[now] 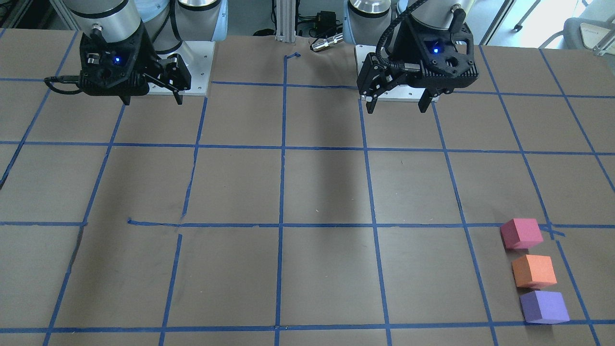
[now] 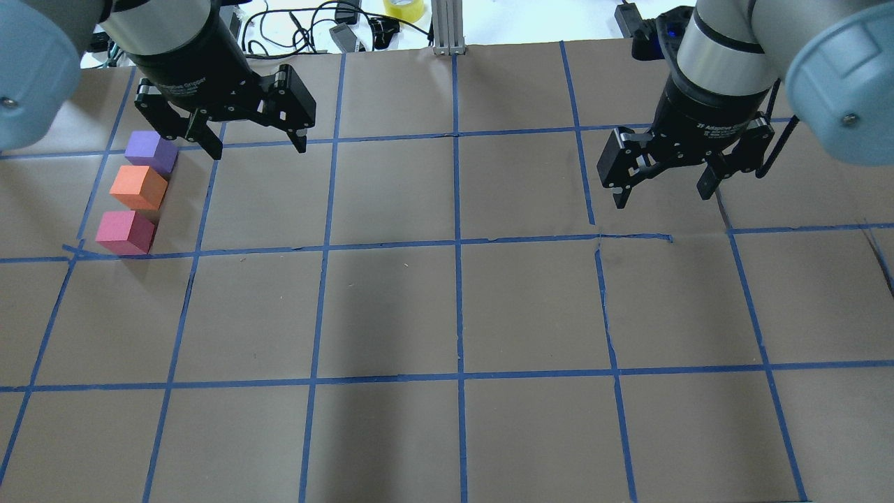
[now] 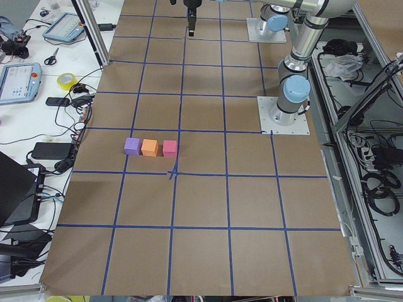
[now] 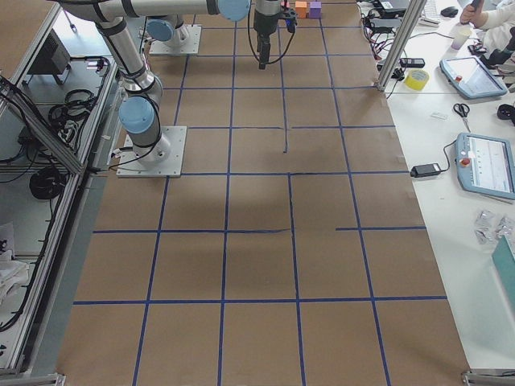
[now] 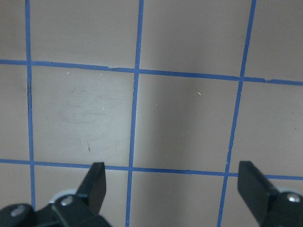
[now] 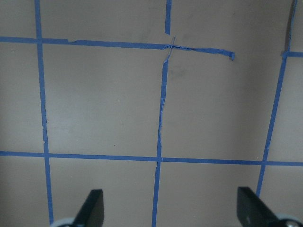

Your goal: Arrange blocks in a line

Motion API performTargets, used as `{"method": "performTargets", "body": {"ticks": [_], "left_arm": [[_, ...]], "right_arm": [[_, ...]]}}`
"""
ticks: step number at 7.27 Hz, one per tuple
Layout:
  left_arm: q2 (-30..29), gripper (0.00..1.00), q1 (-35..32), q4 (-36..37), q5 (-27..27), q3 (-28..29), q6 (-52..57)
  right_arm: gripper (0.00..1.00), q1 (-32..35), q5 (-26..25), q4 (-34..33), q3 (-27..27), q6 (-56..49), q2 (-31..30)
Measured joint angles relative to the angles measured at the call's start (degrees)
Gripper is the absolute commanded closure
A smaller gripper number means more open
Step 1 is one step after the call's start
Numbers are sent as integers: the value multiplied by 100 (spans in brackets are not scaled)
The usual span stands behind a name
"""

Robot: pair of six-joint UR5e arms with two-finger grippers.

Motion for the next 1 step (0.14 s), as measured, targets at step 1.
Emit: {"method": "performTargets", "body": {"ticks": [1], "left_arm": [[85,0,24,-87,80,-26,141]], "right_arm": [[0,1,0,-3,0,2,0]]}}
